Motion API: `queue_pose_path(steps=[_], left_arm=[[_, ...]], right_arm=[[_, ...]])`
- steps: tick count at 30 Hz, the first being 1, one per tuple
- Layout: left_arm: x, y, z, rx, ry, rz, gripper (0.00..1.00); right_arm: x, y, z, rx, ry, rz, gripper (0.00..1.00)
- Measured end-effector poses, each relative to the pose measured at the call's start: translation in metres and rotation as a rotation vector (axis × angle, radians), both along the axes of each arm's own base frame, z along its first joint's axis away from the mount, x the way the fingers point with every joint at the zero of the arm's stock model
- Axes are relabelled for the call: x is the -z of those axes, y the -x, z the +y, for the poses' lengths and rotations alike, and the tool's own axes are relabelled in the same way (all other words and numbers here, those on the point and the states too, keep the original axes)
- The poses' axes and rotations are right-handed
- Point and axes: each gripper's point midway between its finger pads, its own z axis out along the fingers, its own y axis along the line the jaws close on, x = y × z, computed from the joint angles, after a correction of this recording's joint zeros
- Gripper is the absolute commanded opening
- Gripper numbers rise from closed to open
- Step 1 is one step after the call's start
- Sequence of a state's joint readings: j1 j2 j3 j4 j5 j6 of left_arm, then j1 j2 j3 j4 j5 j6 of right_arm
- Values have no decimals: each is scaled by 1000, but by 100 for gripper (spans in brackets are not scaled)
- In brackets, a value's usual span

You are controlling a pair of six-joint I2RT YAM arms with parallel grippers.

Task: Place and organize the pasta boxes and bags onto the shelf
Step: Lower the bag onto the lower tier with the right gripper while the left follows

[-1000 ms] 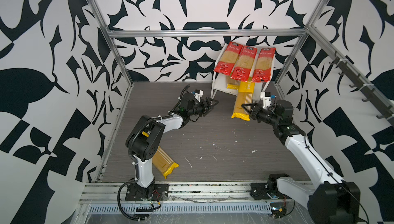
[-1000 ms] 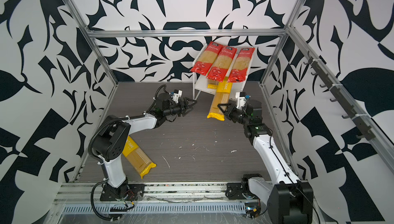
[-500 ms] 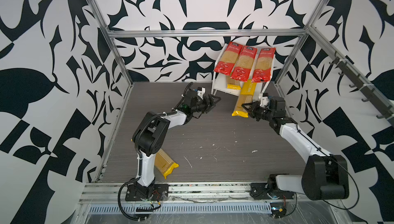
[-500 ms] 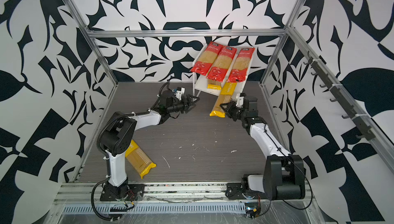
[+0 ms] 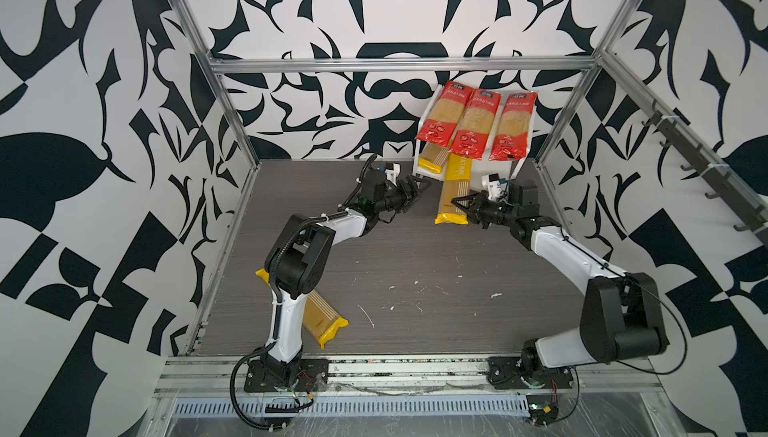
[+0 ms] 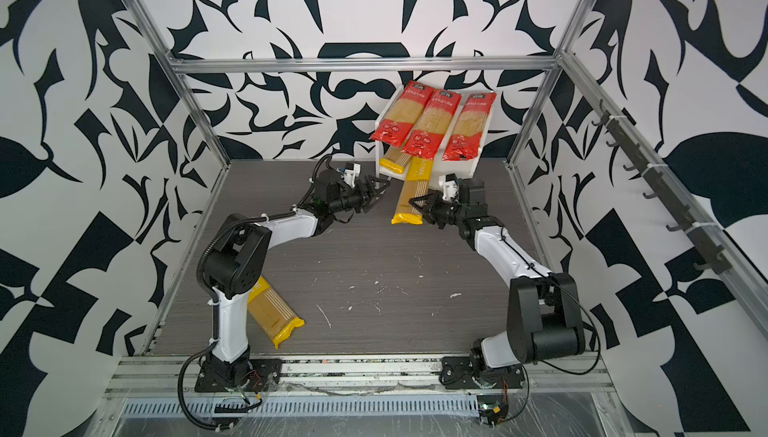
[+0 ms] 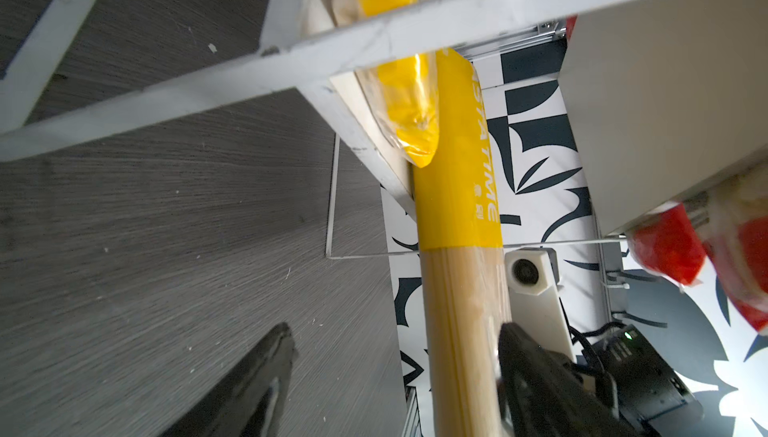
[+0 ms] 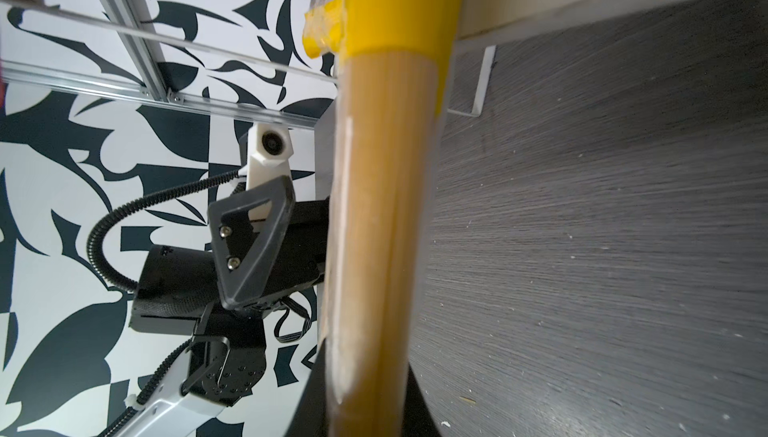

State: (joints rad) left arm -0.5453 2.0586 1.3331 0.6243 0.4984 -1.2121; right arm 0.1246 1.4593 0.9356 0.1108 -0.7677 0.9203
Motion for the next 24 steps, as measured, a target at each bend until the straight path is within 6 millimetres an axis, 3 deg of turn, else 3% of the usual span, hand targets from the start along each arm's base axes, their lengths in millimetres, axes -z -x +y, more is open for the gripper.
queue_pose_path(steps=[8, 9, 10, 11, 14, 18, 24], left_arm=[[16, -8, -2, -27, -2, 55, 78], [16, -7, -4, -25, 0, 58, 78], [15, -6, -5, -21, 3, 57, 78], [15, -3, -7, -14, 6, 54, 77], [21, 8, -10, 5, 1, 69, 74], [29, 23, -16, 45, -1, 97, 70], [24, 62, -23, 109, 33, 122, 61]], right_arm=[[-1, -12, -12, 29, -26, 2, 1], [-1, -16, -14, 40, -32, 1, 2], [-1, -21, -16, 51, -40, 0, 12], [0, -24, -18, 64, -50, 0, 20], [-4, -30, -19, 86, -74, -8, 33], [-7, -29, -20, 112, -98, -25, 39], [-9, -9, -26, 144, -101, -32, 46]])
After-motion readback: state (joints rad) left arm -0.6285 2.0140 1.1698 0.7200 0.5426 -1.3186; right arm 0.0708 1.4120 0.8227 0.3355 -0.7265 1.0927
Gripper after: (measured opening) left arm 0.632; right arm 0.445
